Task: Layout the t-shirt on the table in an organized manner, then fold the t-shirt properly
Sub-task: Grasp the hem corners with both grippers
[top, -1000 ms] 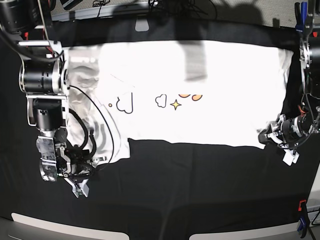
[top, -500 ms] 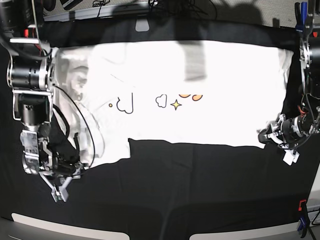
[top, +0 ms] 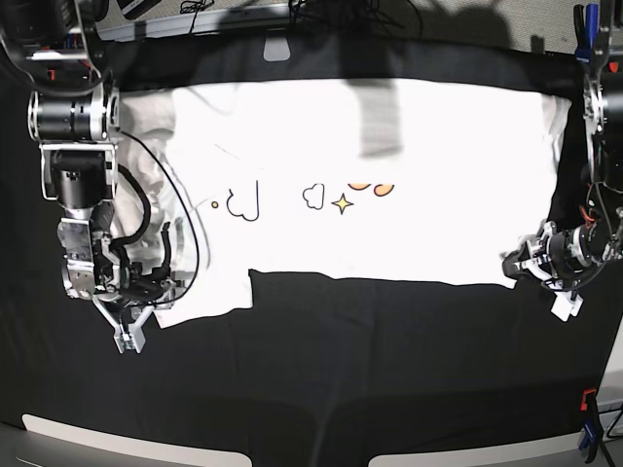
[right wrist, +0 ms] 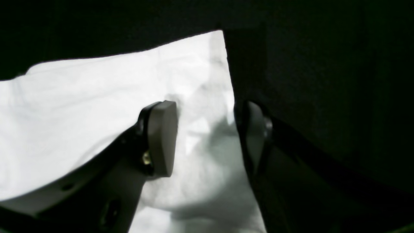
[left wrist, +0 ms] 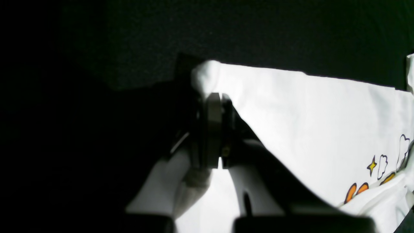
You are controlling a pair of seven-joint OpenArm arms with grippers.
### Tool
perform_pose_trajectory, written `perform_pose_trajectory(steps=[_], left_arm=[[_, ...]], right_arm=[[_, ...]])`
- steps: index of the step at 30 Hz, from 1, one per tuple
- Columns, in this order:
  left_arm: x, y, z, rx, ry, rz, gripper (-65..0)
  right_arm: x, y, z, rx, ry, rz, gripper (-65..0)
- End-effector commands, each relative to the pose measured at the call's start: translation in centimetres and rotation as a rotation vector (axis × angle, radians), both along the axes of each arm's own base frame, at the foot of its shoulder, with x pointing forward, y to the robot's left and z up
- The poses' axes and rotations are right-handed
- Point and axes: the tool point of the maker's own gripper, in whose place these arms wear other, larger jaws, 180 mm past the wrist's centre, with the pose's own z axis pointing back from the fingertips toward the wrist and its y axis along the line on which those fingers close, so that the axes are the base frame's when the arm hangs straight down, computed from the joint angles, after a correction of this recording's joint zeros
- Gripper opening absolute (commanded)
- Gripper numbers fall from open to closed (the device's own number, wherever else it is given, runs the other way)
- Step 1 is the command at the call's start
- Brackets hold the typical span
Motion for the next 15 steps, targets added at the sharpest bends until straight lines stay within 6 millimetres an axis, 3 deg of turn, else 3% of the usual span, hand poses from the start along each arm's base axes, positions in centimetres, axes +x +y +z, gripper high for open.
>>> perform_pose_trajectory(steps=[1,6,12,15], left_arm=[[1.4,0.8,1.9,0.005,-0.051,0.006,-65.0],[1.4,0.8,1.9,0.004,-0.052,0.006,-65.0],[1.4,0.8,1.8,0.005,-0.049,0.004,-65.0],[1.4,0.8,1.9,0.005,-0.05,0.004,-65.0]], right_arm=[[0.5,-0.6,1.0,-0.016,-0.002,0.002,-33.4],[-0.2,3.0,-0.1,0.032,0.069,0.1,-34.8],[0.6,3.9,0.5,0.042,0.055,0.109,-62.5],[1.3,3.7,1.5,0.035,0.053,0.108,-65.0]])
